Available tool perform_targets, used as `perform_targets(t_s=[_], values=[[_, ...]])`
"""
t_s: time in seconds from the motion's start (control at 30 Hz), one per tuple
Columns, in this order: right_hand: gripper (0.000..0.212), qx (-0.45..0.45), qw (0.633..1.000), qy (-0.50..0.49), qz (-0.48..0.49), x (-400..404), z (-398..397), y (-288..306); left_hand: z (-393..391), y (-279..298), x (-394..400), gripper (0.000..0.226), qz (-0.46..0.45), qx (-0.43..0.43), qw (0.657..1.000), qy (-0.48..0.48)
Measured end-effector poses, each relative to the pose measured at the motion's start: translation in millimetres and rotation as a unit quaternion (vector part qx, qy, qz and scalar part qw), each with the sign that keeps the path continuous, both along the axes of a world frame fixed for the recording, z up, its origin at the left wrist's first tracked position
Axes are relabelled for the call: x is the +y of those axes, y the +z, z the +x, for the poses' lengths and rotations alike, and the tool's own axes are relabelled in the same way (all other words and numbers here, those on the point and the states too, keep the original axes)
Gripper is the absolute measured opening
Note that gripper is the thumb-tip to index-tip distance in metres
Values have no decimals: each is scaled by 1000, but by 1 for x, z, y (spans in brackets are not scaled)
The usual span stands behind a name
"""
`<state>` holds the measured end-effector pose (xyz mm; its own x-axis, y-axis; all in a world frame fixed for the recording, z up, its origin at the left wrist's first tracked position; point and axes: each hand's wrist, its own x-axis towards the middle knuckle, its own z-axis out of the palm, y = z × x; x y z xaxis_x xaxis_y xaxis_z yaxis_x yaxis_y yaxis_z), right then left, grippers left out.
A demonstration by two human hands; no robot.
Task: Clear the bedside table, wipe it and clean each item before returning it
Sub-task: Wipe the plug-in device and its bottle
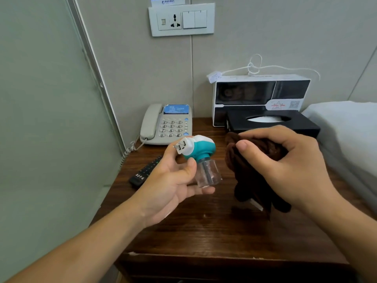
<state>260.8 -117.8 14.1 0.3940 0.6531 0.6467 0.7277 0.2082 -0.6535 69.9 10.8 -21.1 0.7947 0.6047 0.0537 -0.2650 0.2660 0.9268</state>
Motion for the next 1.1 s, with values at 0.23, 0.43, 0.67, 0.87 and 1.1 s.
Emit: perform_targets(t_s=[0.23, 0.43, 0.67, 0.87, 1.1], values=[[10, 34, 999, 11, 4, 3, -4, 4, 3, -3, 4, 67, -11, 2, 1000, 3], [15, 17, 1000, -2, -12, 4, -5, 3, 3, -12, 10, 74, 277, 126, 948, 92], [19, 39, 999, -29, -1, 16, -10, -3, 10, -23, -3, 56, 371, 109, 922, 37], [27, 34, 982, 98, -155, 20, -17, -12, 7, -17, -7, 84, 375, 106, 920, 40], [25, -104, 977, 124, -139, 7, -16, -11, 5, -24, -5, 65, 388, 97, 915, 49]])
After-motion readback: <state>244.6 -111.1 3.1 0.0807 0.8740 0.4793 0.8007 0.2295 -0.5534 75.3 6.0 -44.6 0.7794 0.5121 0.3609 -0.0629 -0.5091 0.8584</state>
